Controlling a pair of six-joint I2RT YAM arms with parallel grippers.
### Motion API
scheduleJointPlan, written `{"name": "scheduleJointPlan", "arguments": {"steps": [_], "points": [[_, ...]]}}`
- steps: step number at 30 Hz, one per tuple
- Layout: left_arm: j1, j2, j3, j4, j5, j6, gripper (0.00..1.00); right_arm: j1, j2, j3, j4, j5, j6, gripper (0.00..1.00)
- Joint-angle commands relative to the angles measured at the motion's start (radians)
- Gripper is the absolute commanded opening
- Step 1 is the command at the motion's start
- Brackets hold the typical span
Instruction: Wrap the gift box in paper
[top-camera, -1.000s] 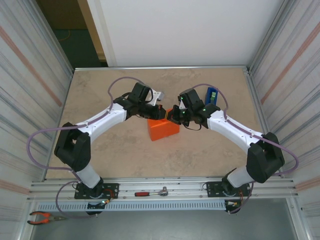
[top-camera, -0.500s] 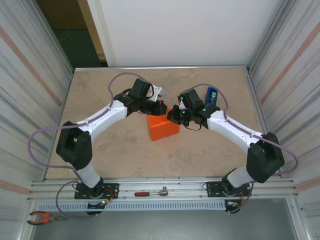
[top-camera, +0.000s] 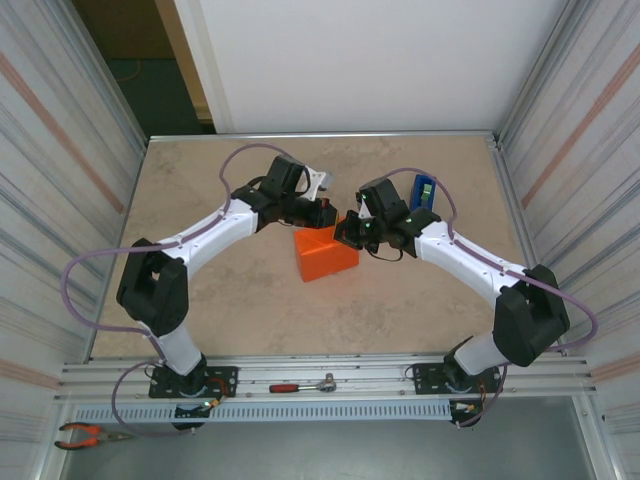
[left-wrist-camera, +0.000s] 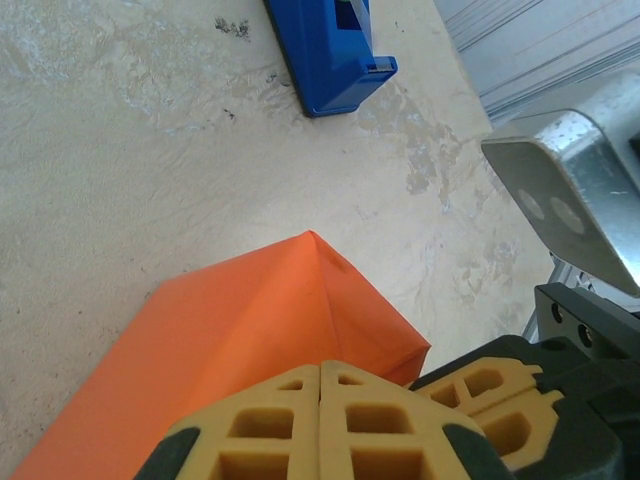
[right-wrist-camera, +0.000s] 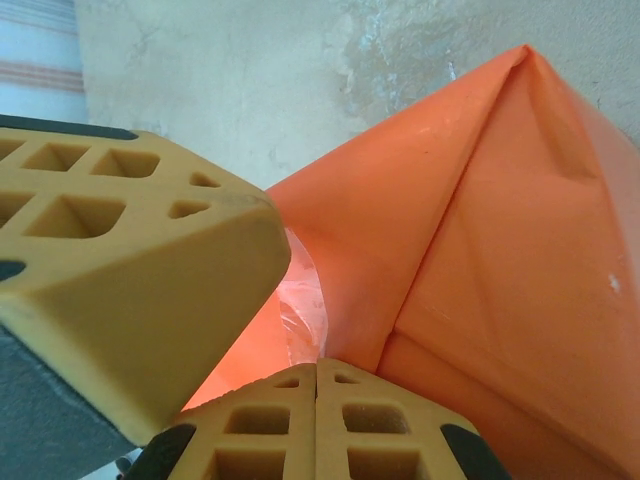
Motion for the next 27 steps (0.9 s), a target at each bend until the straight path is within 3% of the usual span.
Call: {"name": "scheduleJointPlan", "arguments": {"steps": [1,12,27], "points": [[-0.004,0.007,-0.043,-0.030,-0.025,0.005,0.00,0.018,0.051,-0.066,-0.146,0.035,0.010,0.00],[0.010,-0.007,-0.063,-0.011,-0.020,0.010,0.00,0.018,0.047,-0.077,-0.141,0.037,0.013,0.00],[0.023,-0.173,-0.083,-0.091,0.002,0.128,0.00,0.018,0.041,-0.088,-0.141,0.046,0.020,0.00]]}}
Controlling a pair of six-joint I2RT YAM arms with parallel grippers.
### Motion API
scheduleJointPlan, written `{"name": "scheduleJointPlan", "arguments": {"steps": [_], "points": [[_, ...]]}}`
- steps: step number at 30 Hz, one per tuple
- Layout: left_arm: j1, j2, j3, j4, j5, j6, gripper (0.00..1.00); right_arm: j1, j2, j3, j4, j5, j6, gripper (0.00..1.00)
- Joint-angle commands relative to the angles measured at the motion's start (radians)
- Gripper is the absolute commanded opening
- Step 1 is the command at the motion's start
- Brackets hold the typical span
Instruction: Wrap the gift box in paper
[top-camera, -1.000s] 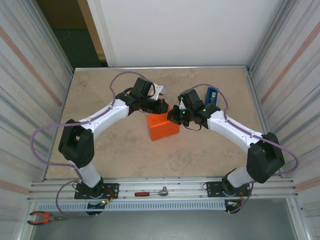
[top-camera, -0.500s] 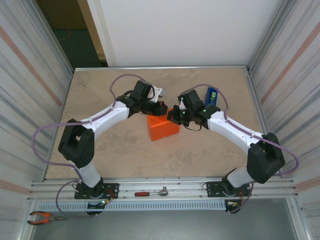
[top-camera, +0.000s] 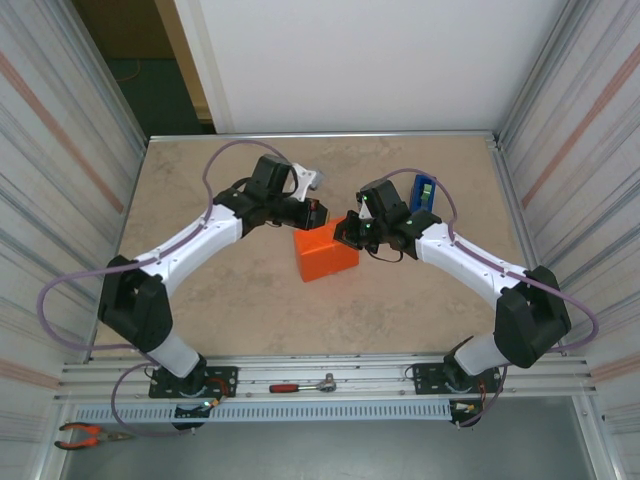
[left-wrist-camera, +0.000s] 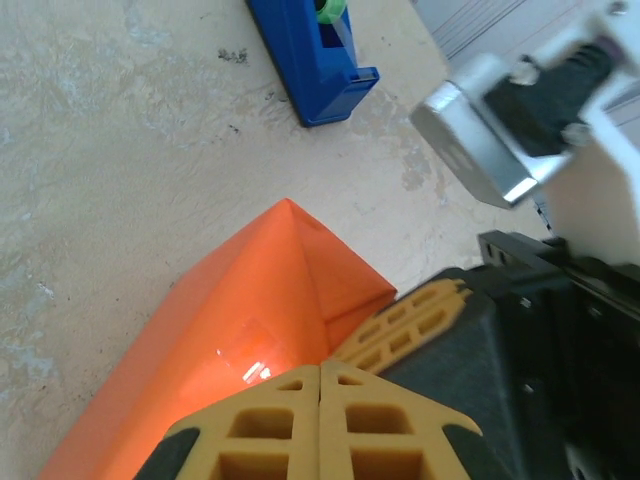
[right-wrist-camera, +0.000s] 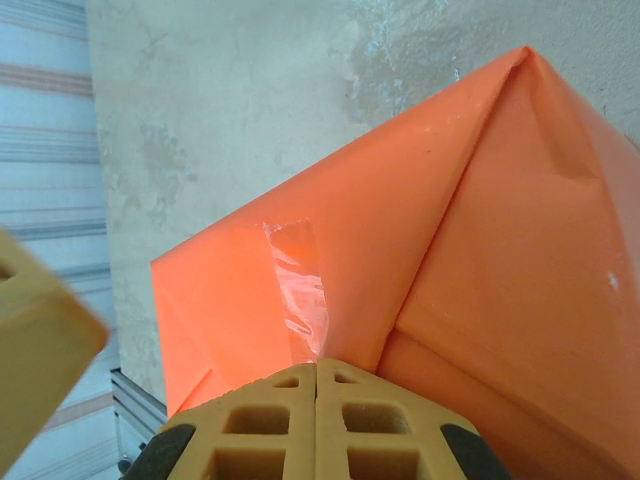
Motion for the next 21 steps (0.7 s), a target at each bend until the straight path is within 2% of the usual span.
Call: {"name": "scheduleJointPlan", "arguments": {"steps": [1,21], "points": [[0.002,-0.032,-0.042,-0.037,0.024,0.043,0.00,0.018,0.049,-0.068,-0.169,0.046,0.017,0.00],[-0.048,-0.029,-0.133,-0.035,0.008,0.086,0.00,0.018,0.048,-0.068,-0.176,0.044,0.018,0.00]]}}
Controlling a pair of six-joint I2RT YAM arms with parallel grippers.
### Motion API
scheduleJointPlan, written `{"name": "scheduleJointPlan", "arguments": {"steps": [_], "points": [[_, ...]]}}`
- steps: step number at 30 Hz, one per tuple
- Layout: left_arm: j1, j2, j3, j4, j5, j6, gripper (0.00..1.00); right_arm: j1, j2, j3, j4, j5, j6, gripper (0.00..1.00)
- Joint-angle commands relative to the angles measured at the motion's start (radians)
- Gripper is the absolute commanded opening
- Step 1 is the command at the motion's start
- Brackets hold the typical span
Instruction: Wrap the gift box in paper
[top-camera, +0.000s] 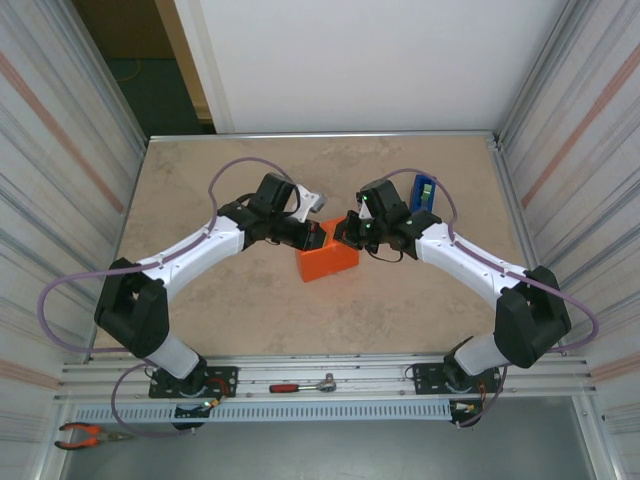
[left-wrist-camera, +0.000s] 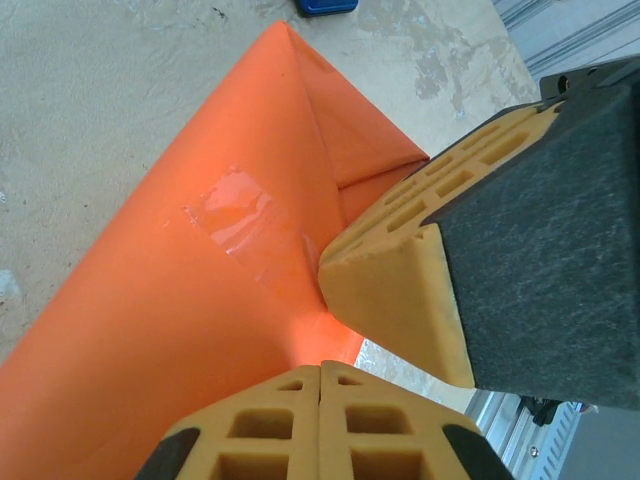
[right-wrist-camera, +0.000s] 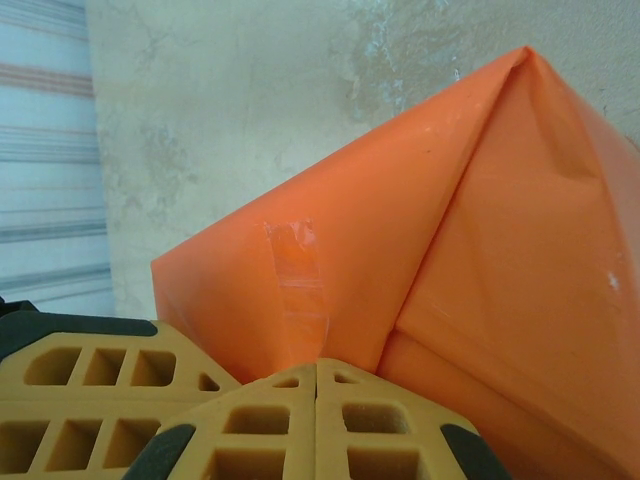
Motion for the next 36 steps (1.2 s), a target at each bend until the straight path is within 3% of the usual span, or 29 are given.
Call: {"name": "scheduleJointPlan", "arguments": {"steps": [1,13,22,36], "points": [[-0.013,-0.012,-0.018,-0.012,-0.015,0.038,0.00,0.019,0.047,-0.066,-0.178,0.043,0.017,0.00],[-0.043,0.006,-0.018,-0.092,-0.151,0.117,0.00,0.018,0.034,-0.016,-0.149,-0.027,0.015,0.00],[-0.043,0.012,-0.026,-0.089,-0.152,0.125,0.00,-0.001,0.025,0.035,-0.140,-0.066,0.016,0.12],[-0.044,0.022,-0.035,-0.088,-0.152,0.129,0.00,-0.026,0.029,0.066,-0.132,-0.113,0.002,0.14]]}}
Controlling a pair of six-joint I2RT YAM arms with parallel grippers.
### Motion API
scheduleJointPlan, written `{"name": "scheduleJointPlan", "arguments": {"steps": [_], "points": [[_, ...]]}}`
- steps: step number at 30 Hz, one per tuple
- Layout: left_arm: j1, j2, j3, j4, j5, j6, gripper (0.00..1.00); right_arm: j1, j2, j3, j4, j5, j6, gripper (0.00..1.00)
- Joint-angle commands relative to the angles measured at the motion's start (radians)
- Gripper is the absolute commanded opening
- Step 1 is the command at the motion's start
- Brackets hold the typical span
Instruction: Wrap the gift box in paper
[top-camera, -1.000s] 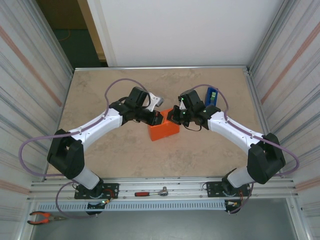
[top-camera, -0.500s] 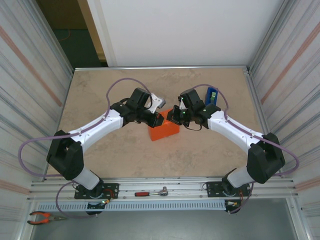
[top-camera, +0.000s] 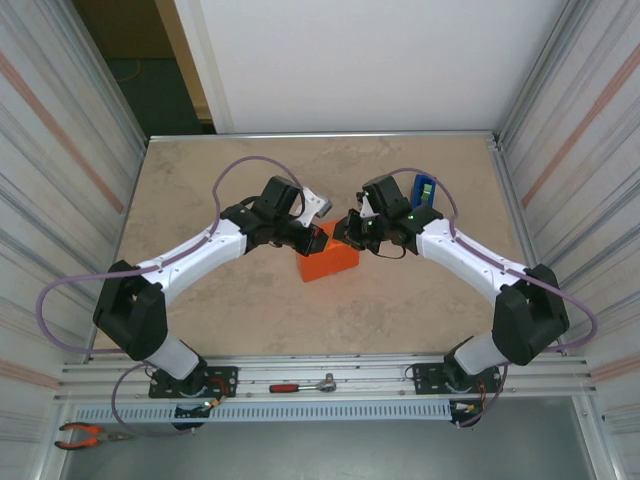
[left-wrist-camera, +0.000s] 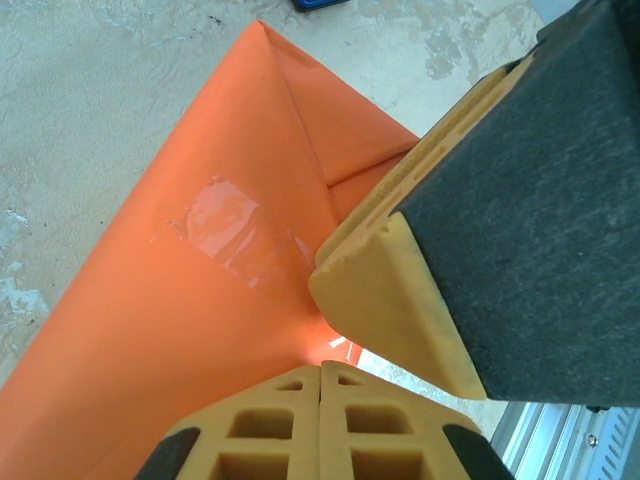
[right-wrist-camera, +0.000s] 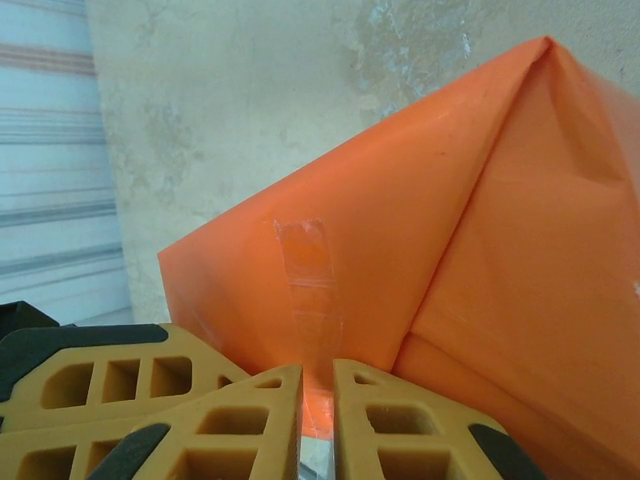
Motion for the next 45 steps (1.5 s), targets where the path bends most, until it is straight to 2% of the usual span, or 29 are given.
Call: {"name": "scheduleJointPlan", "arguments": {"steps": [1,18,45], "points": [[-0.004,0.033,-0.034,-0.076,-0.065,0.032,0.00,-0.001,0.017,0.028,-0.071,-0.034,-0.001,0.14],[-0.004,0.042,-0.033,-0.083,-0.067,0.032,0.00,0.008,0.021,0.049,-0.103,-0.030,-0.021,0.16],[-0.004,0.046,-0.034,-0.087,-0.071,0.033,0.00,0.012,0.012,0.046,-0.129,-0.009,-0.023,0.29]]}}
